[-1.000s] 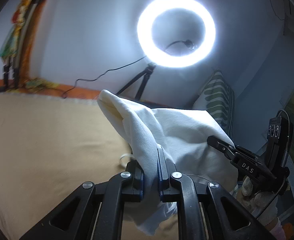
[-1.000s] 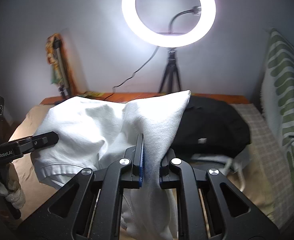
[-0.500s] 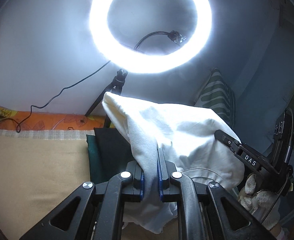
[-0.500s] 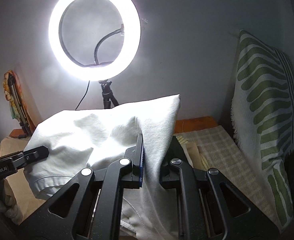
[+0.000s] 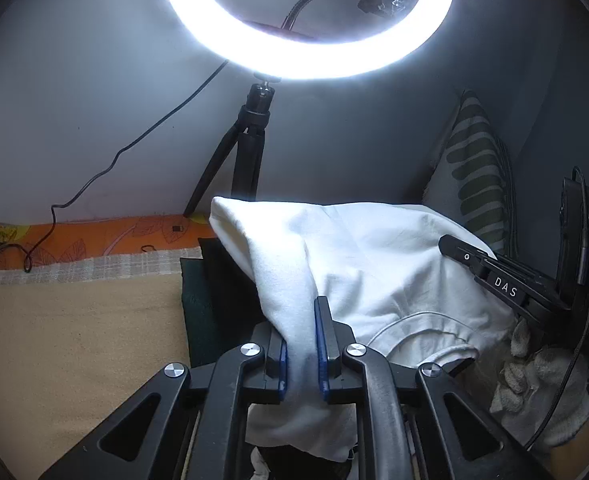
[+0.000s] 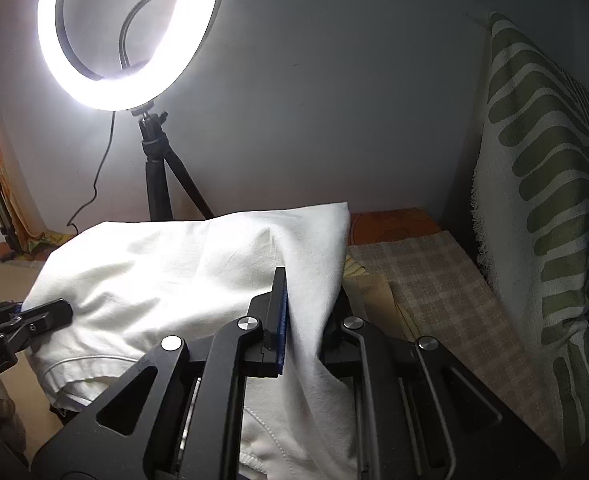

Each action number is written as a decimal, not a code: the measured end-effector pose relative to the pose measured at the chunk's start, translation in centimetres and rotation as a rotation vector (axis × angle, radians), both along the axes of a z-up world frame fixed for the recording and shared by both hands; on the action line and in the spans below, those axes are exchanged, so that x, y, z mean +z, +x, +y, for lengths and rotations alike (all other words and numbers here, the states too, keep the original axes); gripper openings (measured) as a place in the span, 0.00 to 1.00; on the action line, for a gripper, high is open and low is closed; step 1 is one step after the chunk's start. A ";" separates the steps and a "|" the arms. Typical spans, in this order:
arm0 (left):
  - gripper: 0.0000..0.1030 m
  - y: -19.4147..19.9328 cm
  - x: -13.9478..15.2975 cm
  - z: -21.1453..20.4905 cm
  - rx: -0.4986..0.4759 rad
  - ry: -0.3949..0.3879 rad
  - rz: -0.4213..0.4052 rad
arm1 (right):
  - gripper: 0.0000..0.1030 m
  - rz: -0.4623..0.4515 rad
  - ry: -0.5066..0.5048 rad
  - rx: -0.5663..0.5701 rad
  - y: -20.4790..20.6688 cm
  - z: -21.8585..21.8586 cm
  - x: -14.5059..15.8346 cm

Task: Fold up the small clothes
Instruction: 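Carry the folded shirt with both tools onto the pile on the black bag, then open both tools and release the shirt on the pile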

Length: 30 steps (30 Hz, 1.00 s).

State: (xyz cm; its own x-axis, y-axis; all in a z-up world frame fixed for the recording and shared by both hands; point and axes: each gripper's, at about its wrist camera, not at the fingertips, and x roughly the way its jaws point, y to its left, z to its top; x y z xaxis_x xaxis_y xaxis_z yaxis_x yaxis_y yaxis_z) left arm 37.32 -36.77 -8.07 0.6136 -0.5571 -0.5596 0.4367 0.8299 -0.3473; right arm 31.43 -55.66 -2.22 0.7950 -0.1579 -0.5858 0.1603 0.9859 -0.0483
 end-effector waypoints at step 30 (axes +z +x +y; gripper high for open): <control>0.52 -6.5 5.4 2.7 0.073 0.136 -0.128 | 0.68 0.010 -0.053 -0.156 -4.9 -0.9 3.5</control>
State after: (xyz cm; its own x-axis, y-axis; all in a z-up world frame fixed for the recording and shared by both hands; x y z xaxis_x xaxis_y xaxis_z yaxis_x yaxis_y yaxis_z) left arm 30.81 -34.12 -2.66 0.7210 -0.4329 -0.5410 0.4068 0.8965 -0.1753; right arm 26.51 -56.51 1.32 0.7527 -0.3096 -0.5811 0.3102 0.9452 -0.1018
